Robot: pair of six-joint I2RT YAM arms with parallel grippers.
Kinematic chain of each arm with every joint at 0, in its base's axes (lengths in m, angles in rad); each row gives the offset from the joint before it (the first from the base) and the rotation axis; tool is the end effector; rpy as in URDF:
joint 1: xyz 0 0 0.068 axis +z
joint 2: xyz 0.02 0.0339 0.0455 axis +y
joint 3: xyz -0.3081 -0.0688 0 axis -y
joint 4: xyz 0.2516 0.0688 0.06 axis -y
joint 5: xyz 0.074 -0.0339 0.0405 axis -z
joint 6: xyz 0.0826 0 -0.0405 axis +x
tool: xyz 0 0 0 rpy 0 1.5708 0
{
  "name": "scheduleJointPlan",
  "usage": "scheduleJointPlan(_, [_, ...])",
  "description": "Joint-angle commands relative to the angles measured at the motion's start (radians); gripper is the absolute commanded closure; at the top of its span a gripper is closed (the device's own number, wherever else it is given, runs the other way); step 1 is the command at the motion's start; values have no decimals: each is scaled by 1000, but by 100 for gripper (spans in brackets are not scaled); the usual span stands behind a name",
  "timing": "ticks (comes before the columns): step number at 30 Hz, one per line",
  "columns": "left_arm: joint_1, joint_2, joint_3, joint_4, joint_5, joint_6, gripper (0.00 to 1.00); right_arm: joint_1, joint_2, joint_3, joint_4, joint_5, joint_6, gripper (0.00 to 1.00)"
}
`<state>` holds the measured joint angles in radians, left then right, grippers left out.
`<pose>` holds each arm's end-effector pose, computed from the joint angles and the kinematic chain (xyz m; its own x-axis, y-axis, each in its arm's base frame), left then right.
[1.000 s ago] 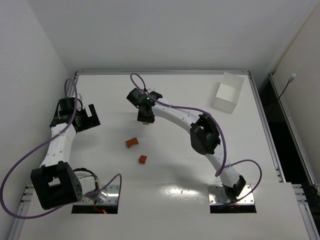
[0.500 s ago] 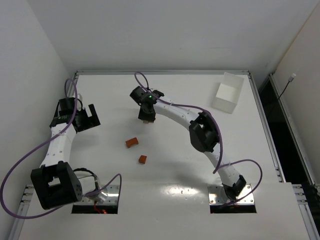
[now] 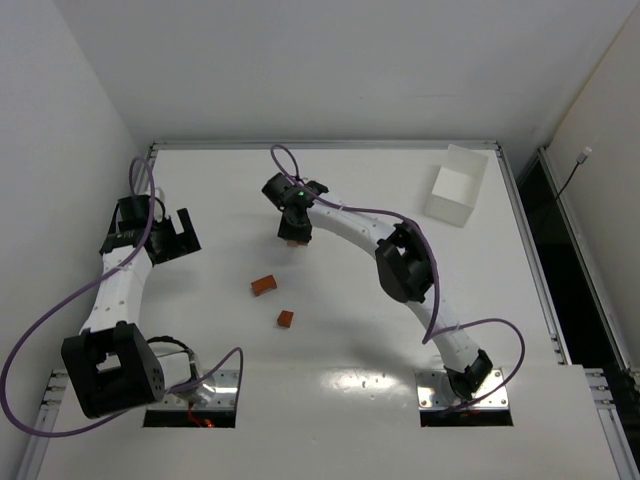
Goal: Build the wood block tower
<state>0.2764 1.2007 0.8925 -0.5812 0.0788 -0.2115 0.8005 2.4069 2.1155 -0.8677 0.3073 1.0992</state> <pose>0.2567 0.0661 0.2602 -0.6835 -0.4114 -0.6030 -0.3762 0.9064 -0.1920 0.4134 0.3902 0.1653 -0.8242 0.3699 -0.4287 0.2960 0.9269 0.2305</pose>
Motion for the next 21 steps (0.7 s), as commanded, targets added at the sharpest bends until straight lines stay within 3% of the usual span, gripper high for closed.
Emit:
scheduleJointPlan(1, [6,10,2,23,4,-8,0,-6,21,30,30,-2,-12,100])
scheduleJointPlan(19, [6,10,2,23,13,-8,0,-43,58,51,67,-2,-61,100])
scheduleJointPlan(21, [6,10,2,23,13,-8,0,-52,58,51,67,-2,-70,96])
